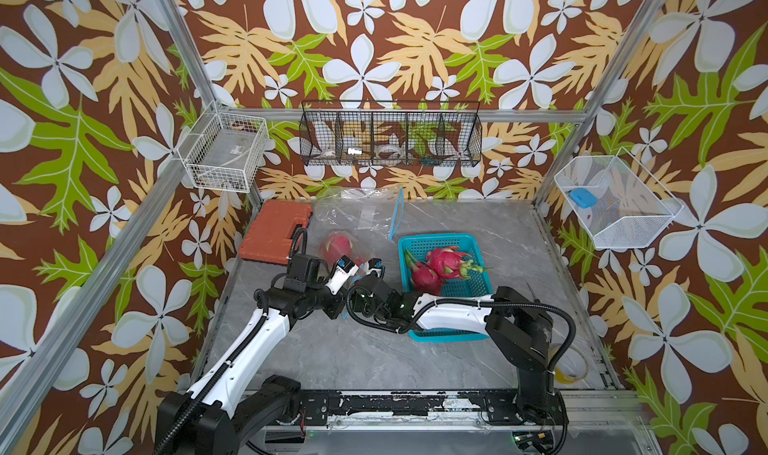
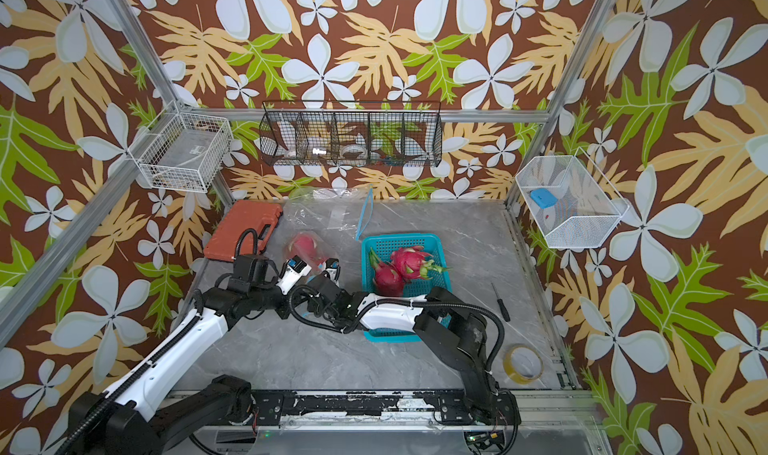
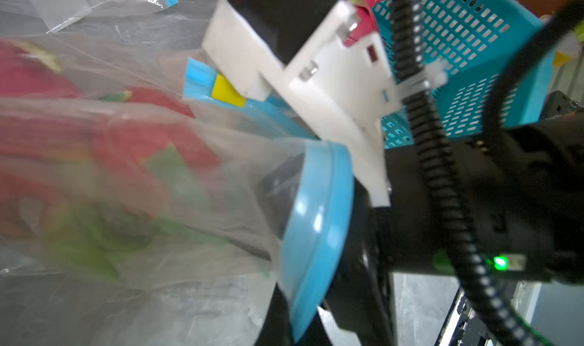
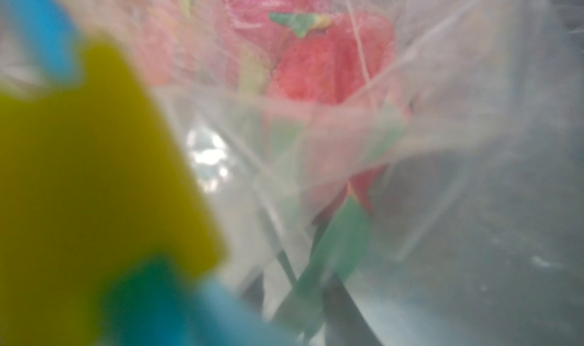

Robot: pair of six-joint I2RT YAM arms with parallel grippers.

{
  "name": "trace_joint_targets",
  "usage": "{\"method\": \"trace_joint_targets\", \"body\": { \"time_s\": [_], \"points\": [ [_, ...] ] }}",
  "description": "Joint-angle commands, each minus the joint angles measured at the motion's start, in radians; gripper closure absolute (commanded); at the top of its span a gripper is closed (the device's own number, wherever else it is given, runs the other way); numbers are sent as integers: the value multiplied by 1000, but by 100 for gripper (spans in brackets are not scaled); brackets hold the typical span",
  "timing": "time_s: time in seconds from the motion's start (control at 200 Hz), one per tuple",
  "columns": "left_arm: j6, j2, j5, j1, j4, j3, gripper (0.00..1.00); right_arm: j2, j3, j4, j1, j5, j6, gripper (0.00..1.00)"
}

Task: Open the zip-top bag and take out the dragon fruit
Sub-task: Pick up the dragon fruit from the zipper food storage bag.

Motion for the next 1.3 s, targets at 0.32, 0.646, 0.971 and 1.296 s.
{"method": "trace_joint_targets", "body": {
  "time_s": [0.32, 0.646, 0.971, 1.296],
  "points": [
    [63, -38, 0, -1, -76, 23, 96, 53, 2, 92, -49, 13, -8, 53],
    [203, 22, 19, 139, -246, 202, 52, 92, 26, 48, -54, 9, -8, 55],
    [2, 223, -145, 308, 149, 227, 44, 50, -80, 183, -61, 12, 11, 95],
    [3, 374, -186, 329, 248, 189, 38, -31, -82, 175, -50, -2, -100, 100]
  ]
}}
